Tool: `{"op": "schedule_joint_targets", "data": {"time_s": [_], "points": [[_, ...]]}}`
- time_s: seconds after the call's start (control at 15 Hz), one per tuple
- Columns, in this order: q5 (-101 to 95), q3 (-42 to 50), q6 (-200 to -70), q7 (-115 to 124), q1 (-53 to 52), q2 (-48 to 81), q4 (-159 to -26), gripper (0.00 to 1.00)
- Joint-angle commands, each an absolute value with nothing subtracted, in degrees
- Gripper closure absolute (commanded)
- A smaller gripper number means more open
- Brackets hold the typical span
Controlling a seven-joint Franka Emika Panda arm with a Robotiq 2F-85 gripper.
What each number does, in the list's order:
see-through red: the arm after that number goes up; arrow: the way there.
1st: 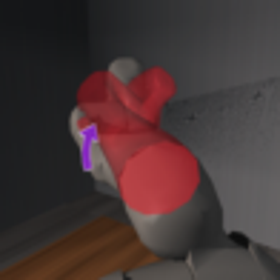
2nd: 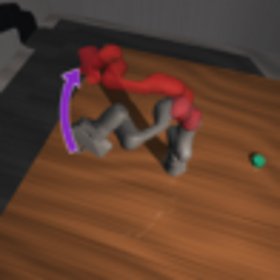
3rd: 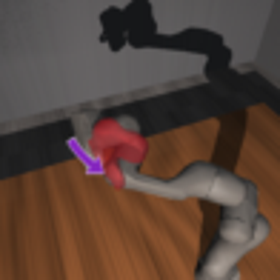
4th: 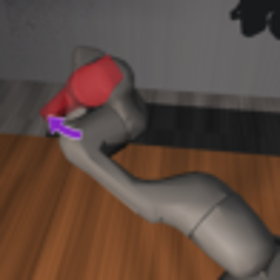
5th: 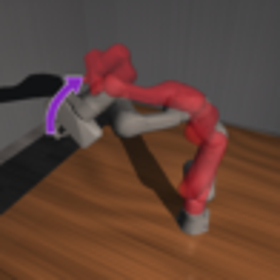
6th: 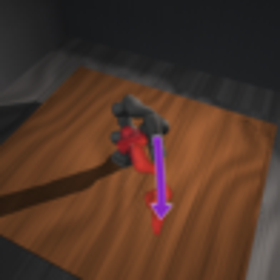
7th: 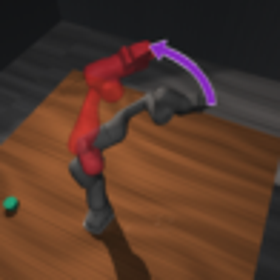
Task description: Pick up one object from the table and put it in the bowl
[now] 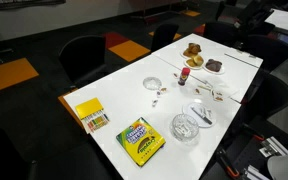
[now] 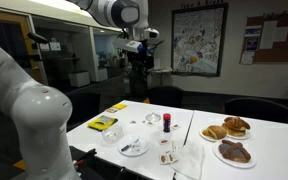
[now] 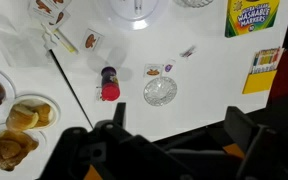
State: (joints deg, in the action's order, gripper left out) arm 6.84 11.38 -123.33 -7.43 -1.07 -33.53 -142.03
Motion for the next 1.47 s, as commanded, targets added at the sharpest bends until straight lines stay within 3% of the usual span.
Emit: {"op": "schedule_joint_targets", "data": {"time_s": [0.0,0.53,0.87,1.13,1.4], "points": [[7.7,10.3,-123.1,-8.1,0.3,-33.4,-141.9,0.0],[9.8,12.5,-125.5,-8.9,0.5,-28.3,-141.4,0.0],[17.1,14.7,-138.0,-8.1,0.5,-19.9,-142.0,0.0],[24.8,12.8,-140.7,-5.6,-1.1,-12.0,-140.6,0.0],[19.1,9.2,-139.2,7.6,2.4,-5.2,-138.9,0.0]]}}
